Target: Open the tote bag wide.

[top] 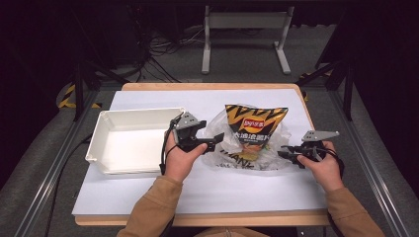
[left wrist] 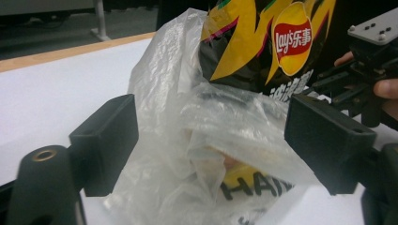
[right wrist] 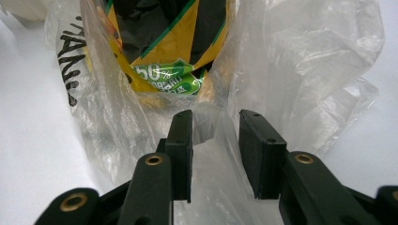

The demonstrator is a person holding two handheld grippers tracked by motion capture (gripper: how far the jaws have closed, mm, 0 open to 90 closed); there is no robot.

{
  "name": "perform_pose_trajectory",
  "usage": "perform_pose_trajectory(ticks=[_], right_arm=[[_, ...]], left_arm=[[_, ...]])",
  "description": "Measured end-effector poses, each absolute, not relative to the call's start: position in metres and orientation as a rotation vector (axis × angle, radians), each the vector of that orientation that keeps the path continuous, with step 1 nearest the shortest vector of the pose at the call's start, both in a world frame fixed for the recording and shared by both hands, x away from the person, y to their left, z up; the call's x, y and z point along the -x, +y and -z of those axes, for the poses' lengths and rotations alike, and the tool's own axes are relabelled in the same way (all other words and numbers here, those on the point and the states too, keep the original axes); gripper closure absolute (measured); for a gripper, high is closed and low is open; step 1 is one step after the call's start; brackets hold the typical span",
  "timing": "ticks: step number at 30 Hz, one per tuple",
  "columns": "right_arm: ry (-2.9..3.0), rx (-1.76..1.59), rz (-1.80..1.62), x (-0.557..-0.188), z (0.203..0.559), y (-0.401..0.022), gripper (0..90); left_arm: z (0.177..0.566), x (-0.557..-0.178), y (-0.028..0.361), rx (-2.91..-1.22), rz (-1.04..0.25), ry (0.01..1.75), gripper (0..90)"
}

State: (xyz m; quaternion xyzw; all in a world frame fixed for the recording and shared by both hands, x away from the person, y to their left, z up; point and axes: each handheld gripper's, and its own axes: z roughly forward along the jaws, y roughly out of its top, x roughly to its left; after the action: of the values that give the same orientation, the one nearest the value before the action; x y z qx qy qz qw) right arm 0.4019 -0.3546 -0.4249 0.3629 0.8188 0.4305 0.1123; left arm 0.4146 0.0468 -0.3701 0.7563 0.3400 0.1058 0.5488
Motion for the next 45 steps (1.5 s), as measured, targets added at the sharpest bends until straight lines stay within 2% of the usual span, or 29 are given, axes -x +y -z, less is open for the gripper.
perform_pose_trajectory(ticks=[6, 14, 15, 17, 18, 21, 22, 24, 25, 26, 30, 45], right_arm=[[2.389, -1.06, -1.275, -0.401, 0.424, -0.357, 65.8], [2.381, -1.061, -1.283, -0.401, 0.422, -0.359, 65.6], [2.381, -1.061, -1.283, -0.401, 0.422, -0.359, 65.6], [2.383, -1.053, -1.286, -0.401, 0.422, -0.358, 65.6], [2.383, -1.052, -1.286, -0.401, 0.422, -0.358, 65.6], [2.384, -1.049, -1.286, -0.401, 0.423, -0.358, 65.8], [2.384, -1.048, -1.286, -0.401, 0.423, -0.358, 65.8], [2.38, -1.048, -1.289, -0.401, 0.422, -0.357, 66.0], [2.378, -1.046, -1.289, -0.4, 0.422, -0.357, 66.1], [2.373, -1.038, -1.292, -0.4, 0.421, -0.357, 66.2], [2.371, -1.03, -1.292, -0.4, 0.421, -0.357, 66.5], [2.412, -1.076, -1.257, -0.401, 0.425, -0.357, 65.6]], left_arm=[[0.379, -0.428, 0.031, -1.823, -0.282, 0.828, 15.5], [0.401, -0.438, 0.023, -1.887, -0.242, 0.876, 16.6], [0.401, -0.438, 0.023, -1.887, -0.242, 0.876, 19.5], [0.408, -0.44, 0.023, -1.938, -0.224, 0.864, 30.9], [0.409, -0.44, 0.024, -1.95, -0.217, 0.86, 42.1], [0.41, -0.439, 0.025, -1.965, -0.226, 0.867, 62.0], [0.41, -0.439, 0.025, -1.98, -0.244, 0.865, 62.0], [0.409, -0.435, 0.024, -2.032, -0.317, 0.91, 77.2], [0.409, -0.435, 0.024, -2.032, -0.317, 0.91, 79.1], [0.409, -0.433, 0.022, -2.045, -0.358, 0.93, 80.3], [0.414, -0.43, 0.018, -2.056, -0.373, 0.958, 81.5], [0.442, -0.436, 0.002, -2.158, -0.316, 1.005, 78.9]])
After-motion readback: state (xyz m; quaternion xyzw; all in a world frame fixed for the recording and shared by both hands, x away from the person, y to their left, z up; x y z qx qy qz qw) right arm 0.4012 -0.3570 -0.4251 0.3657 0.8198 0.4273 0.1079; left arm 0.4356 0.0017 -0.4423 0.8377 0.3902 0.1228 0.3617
